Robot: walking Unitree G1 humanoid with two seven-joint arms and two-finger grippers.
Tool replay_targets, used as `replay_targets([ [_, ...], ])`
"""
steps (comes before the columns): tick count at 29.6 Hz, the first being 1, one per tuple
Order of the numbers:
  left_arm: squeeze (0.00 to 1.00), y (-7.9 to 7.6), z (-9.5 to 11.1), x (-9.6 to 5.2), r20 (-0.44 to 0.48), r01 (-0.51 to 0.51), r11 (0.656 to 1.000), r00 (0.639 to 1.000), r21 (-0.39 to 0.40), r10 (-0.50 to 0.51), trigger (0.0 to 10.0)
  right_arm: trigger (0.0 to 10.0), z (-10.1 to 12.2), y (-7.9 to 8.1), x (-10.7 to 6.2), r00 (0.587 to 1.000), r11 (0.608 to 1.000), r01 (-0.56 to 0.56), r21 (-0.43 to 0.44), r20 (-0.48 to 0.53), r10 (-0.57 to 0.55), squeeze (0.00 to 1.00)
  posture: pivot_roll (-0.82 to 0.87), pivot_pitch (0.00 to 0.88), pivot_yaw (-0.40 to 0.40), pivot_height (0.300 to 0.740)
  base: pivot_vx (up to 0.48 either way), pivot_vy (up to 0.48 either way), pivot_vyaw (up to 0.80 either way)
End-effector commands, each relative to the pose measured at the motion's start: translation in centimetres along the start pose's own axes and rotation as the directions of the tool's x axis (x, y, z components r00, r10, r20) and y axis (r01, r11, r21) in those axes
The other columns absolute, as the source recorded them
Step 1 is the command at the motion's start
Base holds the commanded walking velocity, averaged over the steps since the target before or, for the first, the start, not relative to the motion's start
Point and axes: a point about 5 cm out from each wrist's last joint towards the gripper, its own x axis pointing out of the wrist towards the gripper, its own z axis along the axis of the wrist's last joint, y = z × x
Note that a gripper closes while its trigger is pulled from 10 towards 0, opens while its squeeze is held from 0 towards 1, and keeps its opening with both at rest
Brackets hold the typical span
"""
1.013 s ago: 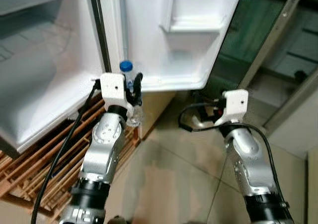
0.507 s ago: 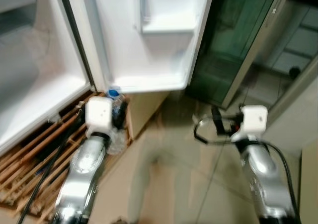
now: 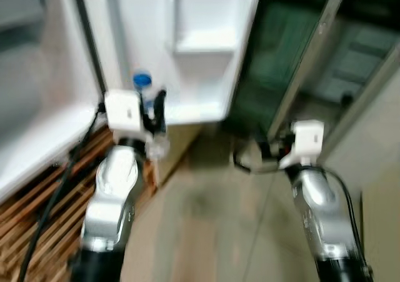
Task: Restocking fridge
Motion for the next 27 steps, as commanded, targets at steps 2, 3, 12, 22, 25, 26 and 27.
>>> replay_targets([
  [2, 0.0, 0.5, 1.4, 0.4, 0.054, -0.013, 1.0, 0.998, 0.016, 0.012, 10.0, 10.0, 0.2, 0.5, 0.4, 1.0, 1.0, -0.017, 0.001, 0.015, 0.017, 0.14, -0.08, 0.0, -0.026, 0.74, 0.48, 0.0, 0.0],
  [3, 0.0, 0.6, 1.6, 0.6, 0.058, -0.016, 1.0, 0.998, 0.014, 0.015, 10.0, 10.0, 0.2, 0.5, 0.4, 1.0, 1.0, -0.017, 0.002, 0.014, 0.017, 0.13, -0.08, 0.0, -0.026, 0.74, 0.48, 0.0, 0.0],
  [12, 0.0, 1.3, 3.0, 1.3, 0.121, -0.101, 0.995, 0.988, 0.011, 0.099, 10.0, 10.0, 0.2, 0.7, 0.4, 0.999, 1.0, -0.027, 0.005, 0.017, 0.027, 0.14, -0.1, 0.0, -0.02, 0.74, 0.427, 0.0, 0.0],
  [22, 0.0, 2.1, 5.3, 1.9, 0.281, -0.177, 0.978, 0.95, 0.114, 0.139, 10.0, 10.0, 0.3, 1.0, 0.0, 0.999, 0.999, -0.048, 0.012, 0.018, 0.047, 0.13, -0.12, 0.0, -0.02, 0.74, 0.0, 0.0, 0.0],
  [25, 0.0, 2.1, 4.8, 2.2, 0.292, -0.171, 0.971, 0.949, 0.165, 0.118, 10.0, 10.0, 0.3, 0.9, 0.0, 0.999, 0.999, -0.051, 0.012, 0.017, 0.05, 0.14, -0.12, 0.0, -0.02, 0.74, 0.0, 0.0, 0.0],
  [26, 0.0, 2.1, 4.5, 2.3, 0.296, -0.168, 0.967, 0.949, 0.194, 0.106, 10.0, 10.0, 0.3, 0.9, -0.1, 0.999, 0.999, -0.051, 0.011, 0.016, 0.051, 0.14, -0.13, 0.0, -0.021, 0.74, 0.0, 0.0, 0.0],
  [27, 0.0, 2.2, 4.3, 2.4, 0.301, -0.167, 0.961, 0.949, 0.219, 0.097, 10.0, 10.0, 0.3, 0.9, -0.1, 0.999, 0.999, -0.051, 0.01, 0.016, 0.051, 0.14, -0.13, 0.0, -0.021, 0.74, 0.0, 0.0, 0.0],
])
